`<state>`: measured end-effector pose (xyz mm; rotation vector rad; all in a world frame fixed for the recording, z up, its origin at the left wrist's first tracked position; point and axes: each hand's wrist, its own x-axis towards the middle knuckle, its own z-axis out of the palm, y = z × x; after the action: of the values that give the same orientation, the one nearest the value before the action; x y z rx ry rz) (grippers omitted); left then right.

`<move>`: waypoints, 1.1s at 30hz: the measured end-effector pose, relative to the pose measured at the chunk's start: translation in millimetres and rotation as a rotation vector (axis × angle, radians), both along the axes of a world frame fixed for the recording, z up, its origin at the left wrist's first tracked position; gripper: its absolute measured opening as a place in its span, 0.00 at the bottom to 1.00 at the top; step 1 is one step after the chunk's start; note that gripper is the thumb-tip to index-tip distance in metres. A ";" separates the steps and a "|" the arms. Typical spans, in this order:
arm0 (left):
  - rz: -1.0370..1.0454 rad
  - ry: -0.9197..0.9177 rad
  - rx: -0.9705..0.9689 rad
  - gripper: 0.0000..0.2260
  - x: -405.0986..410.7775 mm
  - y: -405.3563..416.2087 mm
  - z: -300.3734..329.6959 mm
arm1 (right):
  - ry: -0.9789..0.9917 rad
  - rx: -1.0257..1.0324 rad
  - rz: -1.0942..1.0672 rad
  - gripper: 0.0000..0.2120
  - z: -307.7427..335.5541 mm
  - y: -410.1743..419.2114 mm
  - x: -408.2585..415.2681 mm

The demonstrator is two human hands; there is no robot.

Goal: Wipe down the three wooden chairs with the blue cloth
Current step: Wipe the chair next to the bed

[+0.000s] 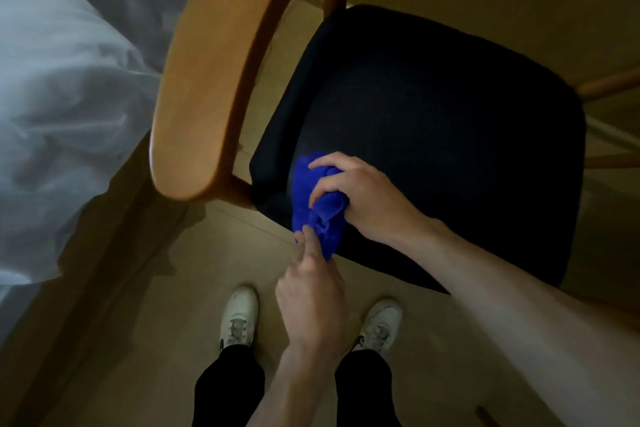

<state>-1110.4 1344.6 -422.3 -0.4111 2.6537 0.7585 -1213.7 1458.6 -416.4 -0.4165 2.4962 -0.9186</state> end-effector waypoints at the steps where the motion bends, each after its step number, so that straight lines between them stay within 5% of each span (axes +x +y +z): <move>1: -0.022 -0.036 -0.010 0.17 6.9 14.3 1.6 | -0.028 0.013 -0.017 0.18 0.6 16.4 7.9; 9: -0.585 -0.031 -0.103 0.28 58.3 134.1 4.0 | -0.120 0.160 -0.325 0.19 18.2 165.4 102.4; 14: -0.721 0.003 -0.112 0.21 41.5 122.3 10.8 | -0.091 0.275 -0.370 0.21 21.9 165.3 113.5; 18: -0.712 0.074 -0.023 0.10 1.4 87.9 41.0 | -0.413 0.315 -0.257 0.26 58.8 159.7 94.5; 23: -0.912 0.174 0.034 0.18 -52.2 50.0 98.5 | -0.572 0.013 -0.346 0.23 121.6 160.0 91.0; 27: -1.011 0.241 0.160 0.20 -64.4 36.3 141.2 | -0.576 -0.113 -0.504 0.31 169.7 161.7 110.0; 31: -1.072 0.330 0.145 0.26 -71.4 59.7 176.1 | -0.533 -0.286 -0.715 0.14 220.7 174.3 136.2; 33: -1.031 0.383 0.133 0.30 -69.8 87.4 192.5 | -0.470 -0.373 -0.823 0.13 245.8 185.9 150.4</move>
<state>-1180.2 1432.1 -229.8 1.1540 2.5805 0.6656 -1063.3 1644.5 -170.6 0.7094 2.0234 -1.5696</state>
